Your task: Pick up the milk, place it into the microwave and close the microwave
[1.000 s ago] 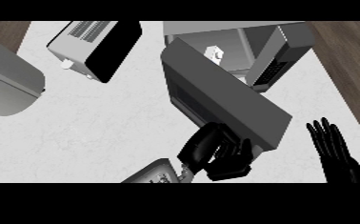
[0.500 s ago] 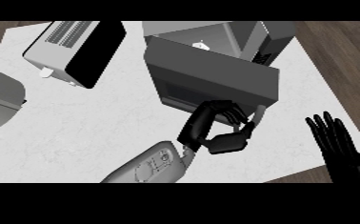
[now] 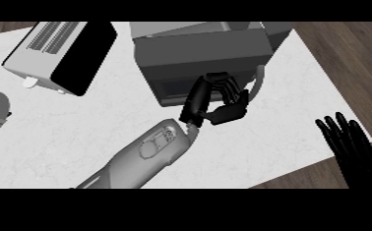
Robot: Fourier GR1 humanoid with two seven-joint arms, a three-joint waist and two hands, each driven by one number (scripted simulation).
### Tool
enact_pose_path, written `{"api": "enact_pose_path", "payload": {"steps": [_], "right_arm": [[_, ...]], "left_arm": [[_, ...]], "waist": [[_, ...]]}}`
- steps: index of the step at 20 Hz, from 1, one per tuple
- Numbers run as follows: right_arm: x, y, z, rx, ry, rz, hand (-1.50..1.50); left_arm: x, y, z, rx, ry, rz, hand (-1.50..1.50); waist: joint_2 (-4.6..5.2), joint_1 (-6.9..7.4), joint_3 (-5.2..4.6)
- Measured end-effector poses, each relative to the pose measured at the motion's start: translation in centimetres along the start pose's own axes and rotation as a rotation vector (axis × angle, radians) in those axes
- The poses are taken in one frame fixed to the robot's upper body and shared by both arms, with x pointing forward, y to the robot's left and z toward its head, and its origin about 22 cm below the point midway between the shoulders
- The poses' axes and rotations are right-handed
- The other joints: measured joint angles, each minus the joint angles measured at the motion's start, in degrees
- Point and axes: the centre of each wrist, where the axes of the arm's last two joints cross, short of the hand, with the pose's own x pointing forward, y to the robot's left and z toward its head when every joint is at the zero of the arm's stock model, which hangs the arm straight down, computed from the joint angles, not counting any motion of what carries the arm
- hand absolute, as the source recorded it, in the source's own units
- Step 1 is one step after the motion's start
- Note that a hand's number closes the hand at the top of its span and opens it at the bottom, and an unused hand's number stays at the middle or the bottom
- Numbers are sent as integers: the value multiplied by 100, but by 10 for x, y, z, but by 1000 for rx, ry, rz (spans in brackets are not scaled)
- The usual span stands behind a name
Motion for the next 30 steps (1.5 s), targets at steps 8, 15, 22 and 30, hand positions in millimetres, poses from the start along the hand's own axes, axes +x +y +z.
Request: {"api": "enact_pose_path", "payload": {"steps": [8,15,22,30], "right_arm": [[15,3,-8,43,-12,-37,-150],[27,1,-13,67,-26,-57,-150],[37,2,-17,99,-38,-84,-150],[51,1,-23,129,-65,-85,-150]], "left_arm": [[6,13,-22,83,-28,51,150],[3,15,-21,126,-55,79,150],[0,16,-21,156,-88,91,150],[-2,16,-21,180,-109,101,150]], "waist": [[76,-243,5],[73,-345,18],[84,-408,26],[84,-474,32]]}}
